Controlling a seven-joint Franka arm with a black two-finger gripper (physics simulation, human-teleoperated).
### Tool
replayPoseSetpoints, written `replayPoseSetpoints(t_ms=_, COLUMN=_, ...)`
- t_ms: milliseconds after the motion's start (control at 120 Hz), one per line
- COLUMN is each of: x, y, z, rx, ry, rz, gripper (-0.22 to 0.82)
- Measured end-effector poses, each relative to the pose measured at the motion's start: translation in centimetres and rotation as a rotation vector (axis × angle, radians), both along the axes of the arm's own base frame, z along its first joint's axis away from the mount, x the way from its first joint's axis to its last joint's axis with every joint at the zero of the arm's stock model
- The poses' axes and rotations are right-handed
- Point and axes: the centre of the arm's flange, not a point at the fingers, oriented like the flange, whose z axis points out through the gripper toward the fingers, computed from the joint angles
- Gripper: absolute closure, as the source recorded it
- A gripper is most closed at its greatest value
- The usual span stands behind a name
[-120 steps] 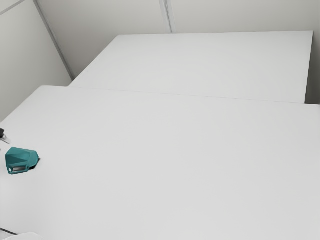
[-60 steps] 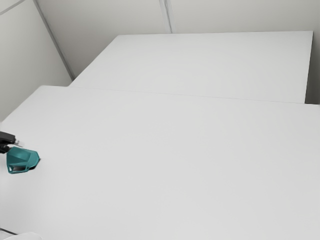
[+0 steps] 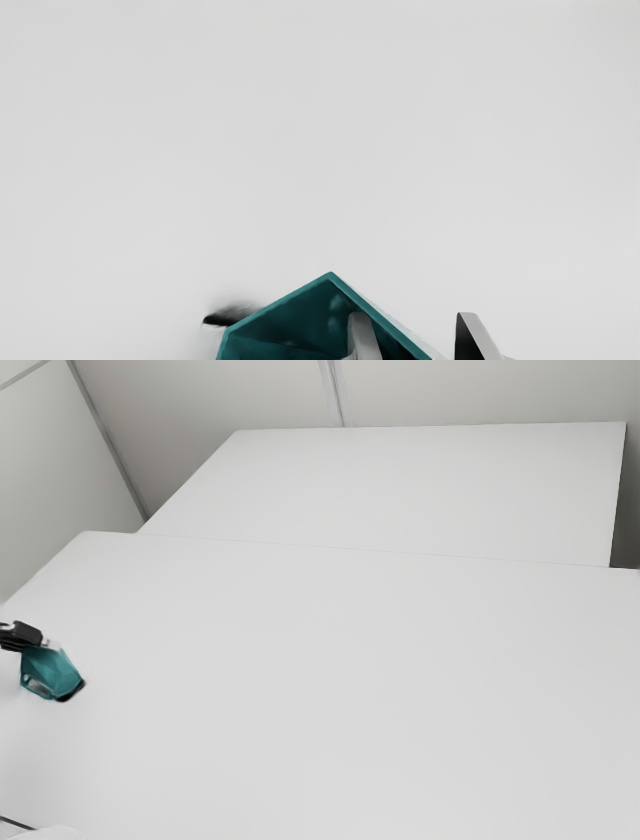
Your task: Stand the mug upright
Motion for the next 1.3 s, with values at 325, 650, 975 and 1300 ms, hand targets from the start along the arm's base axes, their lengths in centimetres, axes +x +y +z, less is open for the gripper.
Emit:
replayPoseSetpoints(t_ms=325, x=3.5, y=-3.7, z=2.2, rx=0.041, ry=-0.01, rz=-0.096, gripper=0.75)
replayPoseSetpoints(t_ms=650, x=10.9, y=-19.6, z=13.4, rx=0.321, ry=0.049, rz=-0.365, gripper=0.78)
replayPoseSetpoints(t_ms=975, x=14.5, y=-41.1, z=15.3, rx=0.835, ry=0.174, rz=-0.575, gripper=0.79)
replayPoseSetpoints(t_ms=1300, x=10.7, y=-42.3, z=12.3, rx=0.91, ry=0.221, rz=-0.193, gripper=0.79)
